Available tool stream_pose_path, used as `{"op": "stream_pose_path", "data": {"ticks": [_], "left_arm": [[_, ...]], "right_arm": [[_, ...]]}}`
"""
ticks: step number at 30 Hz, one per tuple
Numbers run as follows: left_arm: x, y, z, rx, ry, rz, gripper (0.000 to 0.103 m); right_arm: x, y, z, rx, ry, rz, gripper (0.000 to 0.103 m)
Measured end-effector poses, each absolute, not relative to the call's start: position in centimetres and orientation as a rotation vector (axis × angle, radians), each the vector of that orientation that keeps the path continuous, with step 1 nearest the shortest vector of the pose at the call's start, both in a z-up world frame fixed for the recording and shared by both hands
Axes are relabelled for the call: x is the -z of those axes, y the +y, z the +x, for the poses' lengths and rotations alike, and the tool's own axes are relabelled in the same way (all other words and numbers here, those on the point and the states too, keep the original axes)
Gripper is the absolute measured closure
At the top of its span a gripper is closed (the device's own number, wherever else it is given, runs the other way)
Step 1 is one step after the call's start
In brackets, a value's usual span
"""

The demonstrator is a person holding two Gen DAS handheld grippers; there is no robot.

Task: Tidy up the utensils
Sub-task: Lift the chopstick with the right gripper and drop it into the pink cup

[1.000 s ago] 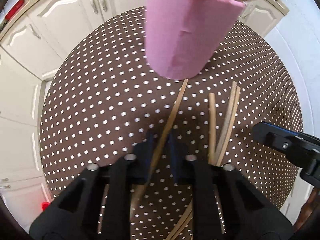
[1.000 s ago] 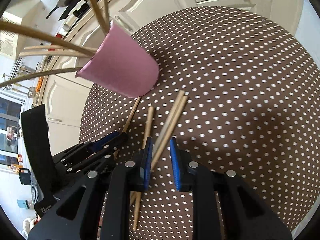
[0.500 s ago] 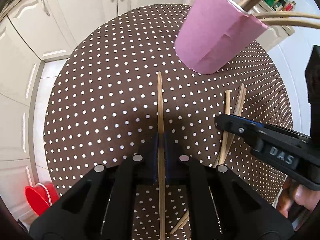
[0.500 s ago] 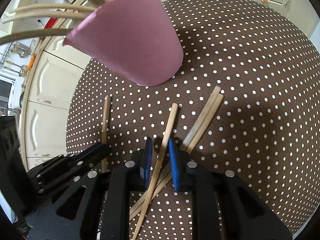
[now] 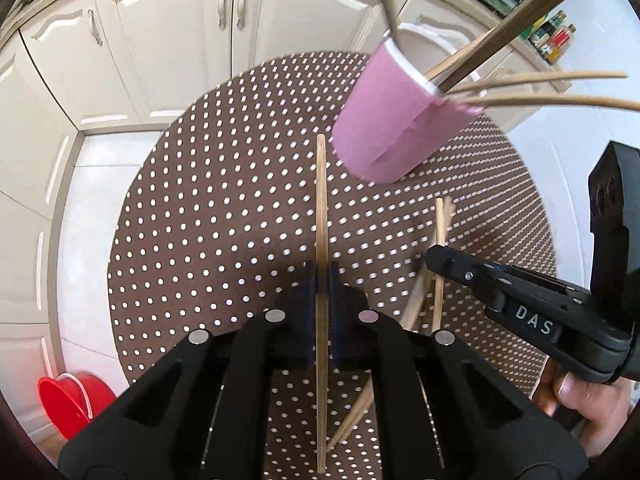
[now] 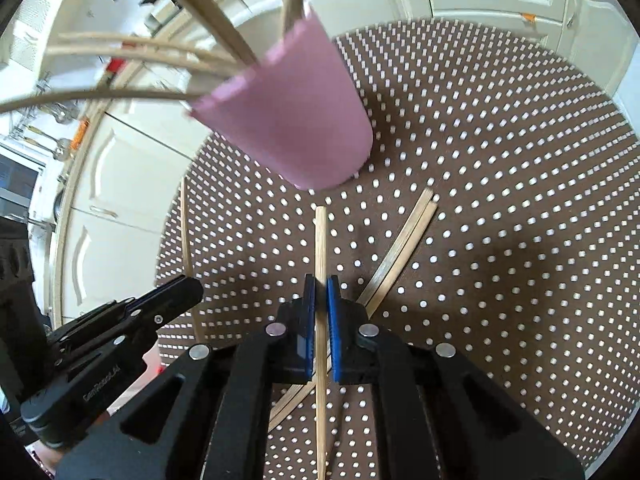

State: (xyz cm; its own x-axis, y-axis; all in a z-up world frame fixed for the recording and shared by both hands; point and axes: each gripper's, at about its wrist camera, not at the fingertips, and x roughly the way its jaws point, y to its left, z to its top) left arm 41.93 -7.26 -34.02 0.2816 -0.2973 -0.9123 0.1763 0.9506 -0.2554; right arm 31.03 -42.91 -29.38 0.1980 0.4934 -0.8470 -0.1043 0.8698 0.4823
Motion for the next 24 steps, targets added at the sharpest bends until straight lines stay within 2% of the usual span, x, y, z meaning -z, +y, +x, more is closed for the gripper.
{"op": "stream_pose_path", "data": {"ticks": [24], "left_arm": [[20.0, -7.3, 37.4, 0.421, 0.969, -0.114, 0.097]], "right_arm": [[12.4, -48.1, 25.7, -0.457, 0.911, 0.367, 0.098]]}}
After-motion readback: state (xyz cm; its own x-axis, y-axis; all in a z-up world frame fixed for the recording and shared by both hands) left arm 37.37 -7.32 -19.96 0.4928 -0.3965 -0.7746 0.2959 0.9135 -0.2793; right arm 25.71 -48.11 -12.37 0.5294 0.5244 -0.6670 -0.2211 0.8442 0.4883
